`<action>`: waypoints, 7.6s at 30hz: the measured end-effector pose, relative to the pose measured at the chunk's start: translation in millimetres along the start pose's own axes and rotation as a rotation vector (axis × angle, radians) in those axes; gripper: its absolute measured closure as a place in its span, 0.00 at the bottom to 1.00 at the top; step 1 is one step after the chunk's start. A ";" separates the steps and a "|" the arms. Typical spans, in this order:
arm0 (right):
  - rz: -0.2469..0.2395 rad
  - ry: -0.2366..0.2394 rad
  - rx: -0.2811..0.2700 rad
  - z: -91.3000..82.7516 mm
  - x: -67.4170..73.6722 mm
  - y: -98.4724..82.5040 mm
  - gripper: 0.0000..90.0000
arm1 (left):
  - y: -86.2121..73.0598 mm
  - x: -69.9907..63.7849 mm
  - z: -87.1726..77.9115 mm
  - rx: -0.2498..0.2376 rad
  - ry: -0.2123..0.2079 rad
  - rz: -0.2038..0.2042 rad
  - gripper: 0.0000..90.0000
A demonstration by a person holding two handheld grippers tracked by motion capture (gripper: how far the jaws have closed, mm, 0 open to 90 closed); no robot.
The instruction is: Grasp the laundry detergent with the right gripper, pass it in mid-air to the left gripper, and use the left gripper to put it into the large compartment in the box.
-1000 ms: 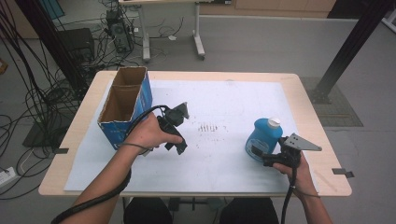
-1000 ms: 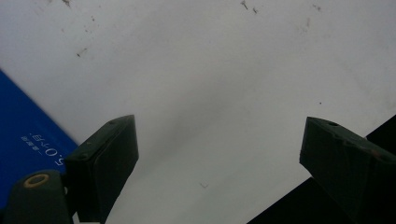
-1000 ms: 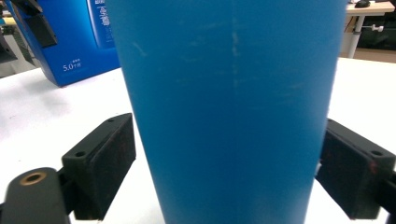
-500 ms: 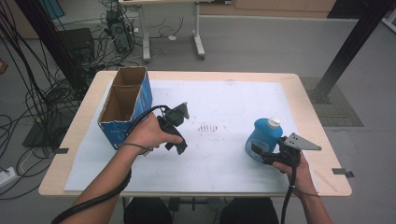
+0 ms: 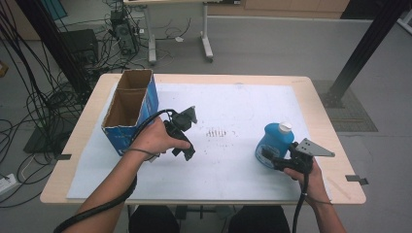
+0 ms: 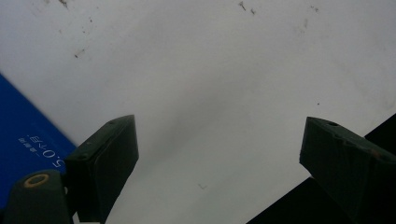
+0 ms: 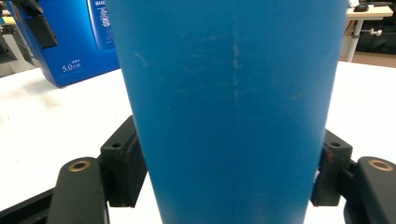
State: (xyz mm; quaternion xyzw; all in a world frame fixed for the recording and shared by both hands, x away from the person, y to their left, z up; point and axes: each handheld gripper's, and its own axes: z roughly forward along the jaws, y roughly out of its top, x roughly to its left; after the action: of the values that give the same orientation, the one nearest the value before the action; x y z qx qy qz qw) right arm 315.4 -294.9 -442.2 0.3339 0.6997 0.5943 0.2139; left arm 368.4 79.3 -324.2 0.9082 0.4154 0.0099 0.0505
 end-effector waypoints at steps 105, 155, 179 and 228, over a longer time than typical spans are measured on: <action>-0.054 -0.036 -0.022 -2.1 3.3 -2.3 0.48 | -2.4 1.7 4.0 -0.012 -0.011 0.001 0.13; -0.047 -0.025 -0.016 -5.2 -0.8 9.3 0.49 | 13.2 5.8 -15.7 -0.052 -0.021 0.062 0.12; -0.050 0.150 0.046 -3.8 -1.7 65.5 0.49 | 20.2 1.2 -65.6 -0.108 0.007 0.153 0.12; -0.116 0.606 0.102 3.4 6.4 126.9 0.49 | 21.1 -46.8 -162.3 -0.106 -0.041 0.554 0.13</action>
State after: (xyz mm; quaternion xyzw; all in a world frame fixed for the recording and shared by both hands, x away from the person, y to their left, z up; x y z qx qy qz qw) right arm 340.3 -279.0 -318.7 0.1114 0.7782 0.6179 0.0120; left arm 343.9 43.8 -159.5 0.9832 0.1492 0.0266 0.1016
